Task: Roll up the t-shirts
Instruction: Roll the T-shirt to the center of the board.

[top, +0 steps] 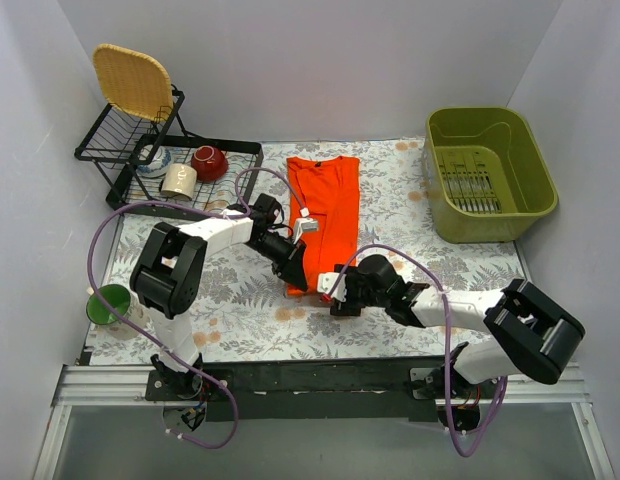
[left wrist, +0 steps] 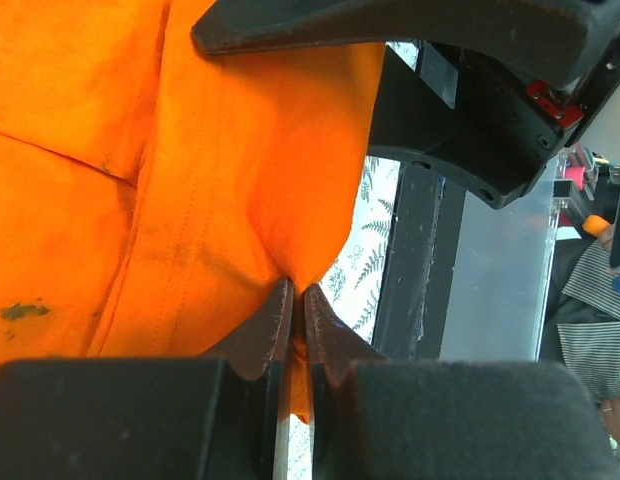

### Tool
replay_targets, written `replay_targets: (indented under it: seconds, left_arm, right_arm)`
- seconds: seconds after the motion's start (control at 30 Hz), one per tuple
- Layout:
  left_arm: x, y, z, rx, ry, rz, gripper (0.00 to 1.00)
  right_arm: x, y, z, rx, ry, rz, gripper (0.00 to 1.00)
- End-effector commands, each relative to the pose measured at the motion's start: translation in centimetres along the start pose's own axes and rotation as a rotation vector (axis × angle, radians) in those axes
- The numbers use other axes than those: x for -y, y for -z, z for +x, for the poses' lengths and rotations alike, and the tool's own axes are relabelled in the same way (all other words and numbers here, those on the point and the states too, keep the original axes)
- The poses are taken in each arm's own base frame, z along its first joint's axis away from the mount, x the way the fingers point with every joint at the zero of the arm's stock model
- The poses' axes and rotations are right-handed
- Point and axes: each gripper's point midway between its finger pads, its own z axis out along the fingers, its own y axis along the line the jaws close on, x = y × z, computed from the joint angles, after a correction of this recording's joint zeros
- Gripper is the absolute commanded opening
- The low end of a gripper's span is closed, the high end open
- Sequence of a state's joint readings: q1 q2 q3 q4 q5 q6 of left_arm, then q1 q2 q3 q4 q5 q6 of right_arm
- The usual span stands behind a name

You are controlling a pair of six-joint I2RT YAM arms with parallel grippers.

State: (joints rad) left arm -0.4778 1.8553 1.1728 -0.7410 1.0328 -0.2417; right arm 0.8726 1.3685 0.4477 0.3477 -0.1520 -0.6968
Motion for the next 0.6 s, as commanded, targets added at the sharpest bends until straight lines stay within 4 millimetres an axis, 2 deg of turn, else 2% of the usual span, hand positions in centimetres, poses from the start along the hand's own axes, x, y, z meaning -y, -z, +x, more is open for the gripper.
replay_targets:
  seconds: [0.0, 0.3, 0.43, 0.57]
  left_arm:
    - [0.8, 0.2, -0.3, 0.017, -0.008, 0.033, 0.0]
    - [0.1, 0.1, -0.6, 0.015, -0.003, 0.021, 0.0]
    - [0.1, 0.2, -0.7, 0.017, -0.004, 0.01, 0.01]
    - [0.2, 0.5, -0.5, 0.024, -0.009, -0.011, 0.02]
  right_arm:
    - [2.6, -0.6, -3.7, 0.113, 0.06, 0.058, 0.72]
    - [1.3, -0.1, -4.0, 0.121, 0.099, 0.007, 0.62]
    - [0.6, -0.2, -3.4, 0.109, 0.089, -0.016, 0.51]
    - [0.9, -0.3, -3.1, 0.097, 0.096, 0.005, 0.49]
